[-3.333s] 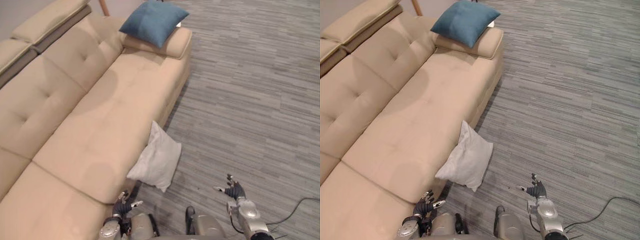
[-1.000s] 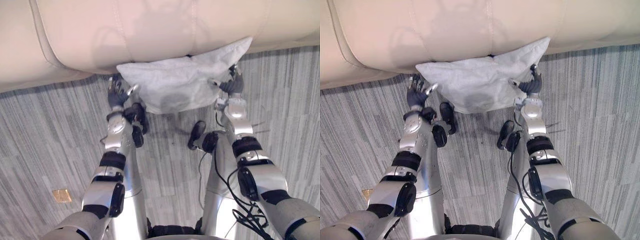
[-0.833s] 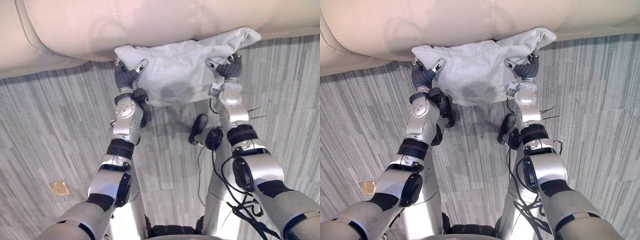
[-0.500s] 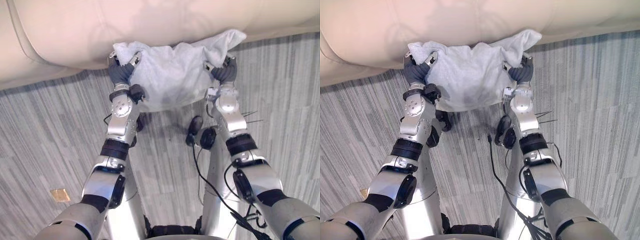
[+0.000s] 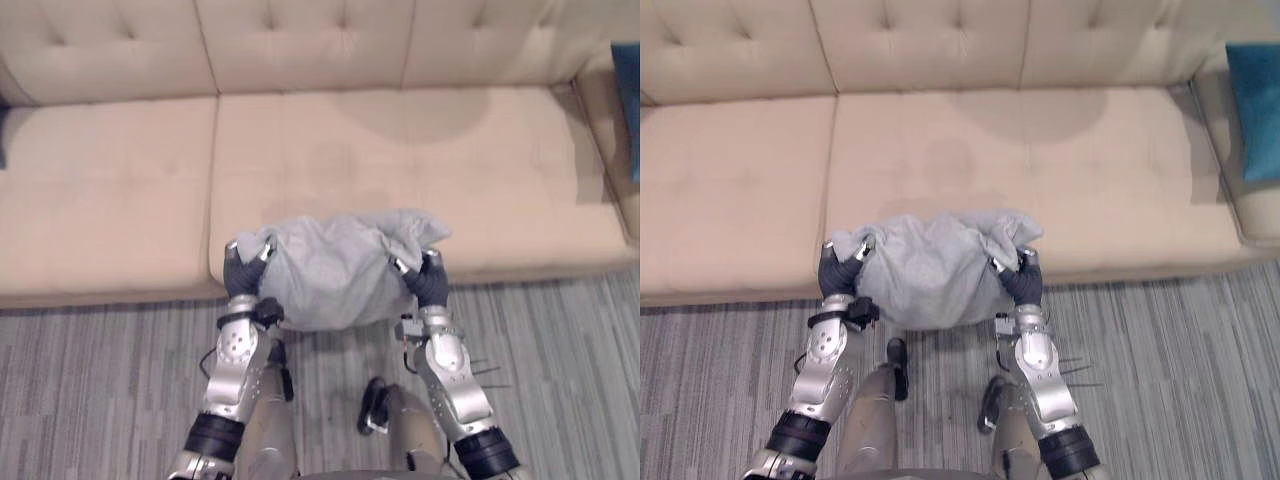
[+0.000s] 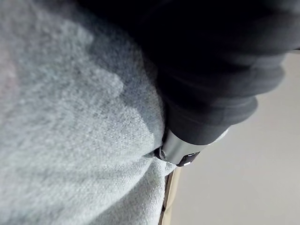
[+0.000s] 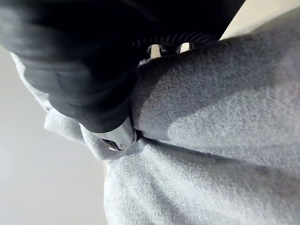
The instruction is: Pick up cushions and gather them together orderly.
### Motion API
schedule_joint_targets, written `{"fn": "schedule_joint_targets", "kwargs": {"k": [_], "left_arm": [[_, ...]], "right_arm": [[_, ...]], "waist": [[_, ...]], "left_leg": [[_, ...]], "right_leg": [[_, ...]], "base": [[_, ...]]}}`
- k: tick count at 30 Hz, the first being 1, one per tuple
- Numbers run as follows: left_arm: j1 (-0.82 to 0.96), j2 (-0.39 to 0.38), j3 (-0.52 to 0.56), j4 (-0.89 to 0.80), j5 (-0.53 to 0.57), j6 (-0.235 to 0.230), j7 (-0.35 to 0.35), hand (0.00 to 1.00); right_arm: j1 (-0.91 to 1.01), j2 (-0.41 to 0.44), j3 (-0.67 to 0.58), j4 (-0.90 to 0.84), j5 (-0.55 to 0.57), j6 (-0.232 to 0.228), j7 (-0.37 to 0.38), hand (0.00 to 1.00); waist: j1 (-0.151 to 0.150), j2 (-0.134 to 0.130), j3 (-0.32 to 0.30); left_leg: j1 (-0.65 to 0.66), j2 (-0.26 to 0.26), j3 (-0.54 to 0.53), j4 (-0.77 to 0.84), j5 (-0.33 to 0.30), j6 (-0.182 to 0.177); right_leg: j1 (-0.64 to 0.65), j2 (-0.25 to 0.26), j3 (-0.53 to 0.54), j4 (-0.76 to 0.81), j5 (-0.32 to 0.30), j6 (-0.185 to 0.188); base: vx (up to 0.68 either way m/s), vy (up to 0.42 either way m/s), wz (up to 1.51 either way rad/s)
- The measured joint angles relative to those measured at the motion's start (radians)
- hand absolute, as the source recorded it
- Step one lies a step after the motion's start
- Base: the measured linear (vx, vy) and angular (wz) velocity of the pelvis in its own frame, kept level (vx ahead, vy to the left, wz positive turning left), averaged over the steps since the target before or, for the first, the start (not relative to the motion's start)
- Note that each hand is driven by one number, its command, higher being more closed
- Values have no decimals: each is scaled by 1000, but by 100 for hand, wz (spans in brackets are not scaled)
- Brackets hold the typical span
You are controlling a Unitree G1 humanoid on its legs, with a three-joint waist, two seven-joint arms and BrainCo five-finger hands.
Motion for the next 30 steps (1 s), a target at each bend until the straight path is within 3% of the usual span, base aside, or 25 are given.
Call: {"fn": "schedule_joint_targets", "kwargs": {"k": [5, 10, 12, 14, 16, 17, 18, 19, 21, 23, 24, 26, 27, 28, 30], "left_arm": [[98, 14, -18, 3, 0, 4, -30, 100], [187, 26, -18, -12, 1, 8, -44, 100], [222, 25, -19, -24, 0, 17, -51, 100], [248, 25, -22, -24, 1, 19, -68, 100], [250, 37, -42, -25, 2, 25, -71, 100], [251, 39, -45, -25, 8, 28, -71, 100], [251, 41, -45, -26, 11, 30, -71, 100], [246, 41, -43, -29, 19, 29, -70, 100], [239, 41, -43, -29, 21, 29, -70, 100], [225, 46, -48, -27, 21, 32, -70, 100], [218, 49, -51, -27, 22, 32, -70, 100], [188, 49, -77, -20, 30, 34, -72, 100], [183, 39, -92, -11, 31, 34, -76, 100], [186, 22, -102, 8, 38, 34, -86, 100], [175, 4, -105, 22, 40, 36, -91, 100]], "right_arm": [[68, -8, 1, -8, -8, 14, 41, 100], [60, -7, 39, -60, -8, 17, 59, 100], [49, -7, 53, -74, -7, 17, 62, 100], [49, -9, 53, -74, -9, 17, 73, 100], [53, -12, 53, -74, -9, 18, 75, 100], [53, -18, 53, -74, -9, 18, 76, 100], [55, -19, 53, -74, -9, 18, 77, 100], [53, -20, 59, -74, -9, 18, 79, 100], [47, -26, 72, -74, -9, 19, 84, 100], [51, -46, 71, -74, -8, 19, 95, 100], [53, -53, 69, -74, -7, 19, 95, 100], [86, -66, 43, -74, 3, 18, 96, 100], [106, -68, 24, -75, 3, 19, 96, 100], [134, -77, 11, -75, 3, 19, 96, 100], [138, -82, 0, -75, 7, 22, 96, 100]], "waist": [[-1, -9, -40], [5, -17, -54], [7, -18, -54], [5, -18, -54], [-5, -37, -51], [-7, -35, -51], [-9, -33, -53], [-22, -21, -49], [-25, -20, -48], [-44, -11, -43], [-55, -23, -51], [-95, -30, -57], [-106, -11, -61], [-99, 27, -84], [-87, 60, -90]], "left_leg": [[128, -13, 63, -139, 52, 25], [170, -12, 114, -158, 43, 34], [180, -13, 144, -122, -6, 44], [186, -16, 153, -41, -83, 62], [207, -55, 148, 4, -141, 72], [227, -66, 137, 0, -148, 84], [237, -64, 127, -13, -149, 87], [244, -64, 110, -33, -151, 97], [261, -64, 100, -64, -154, 100], [299, -69, 76, -92, -155, 97], [306, -79, 62, -91, -157, 94], [311, -113, -4, -27, -217, 60], [305, -101, -27, -2, -240, 50], [304, -64, -21, 36, -243, 43], [220, 2, 39, 234, -230, 24]], "right_leg": [[174, 27, -74, -172, 47, 4], [197, 33, -15, -212, 99, 12], [187, 14, 13, -167, 104, 18], [139, -27, 52, -1, 104, 18], [62, -75, 129, 218, 138, -34], [-1, -78, 190, 329, 213, -84], [-32, -73, 209, 359, 192, -76], [-69, -42, 210, 327, 90, -36], [-111, 0, 188, 193, 66, -31], [-119, 60, 206, -85, 128, 3], [-110, 63, 220, -148, 161, 14], [-81, 38, 239, -204, 218, -10], [-64, 40, 221, -185, 245, -20], [-46, 60, 194, -193, 244, -23], [-5, 97, 163, -217, 259, -78]], "base": [[138, -47, 37], [79, 41, -18], [51, 114, -31], [20, 128, -15], [27, 186, 15], [55, 159, 16], [107, 98, 32], [140, 81, 36], [149, 46, 27], [190, -1, 36], [231, -66, 87], [295, -169, 124], [320, -234, 106], [364, -232, 74], [453, -282, 26]]}}
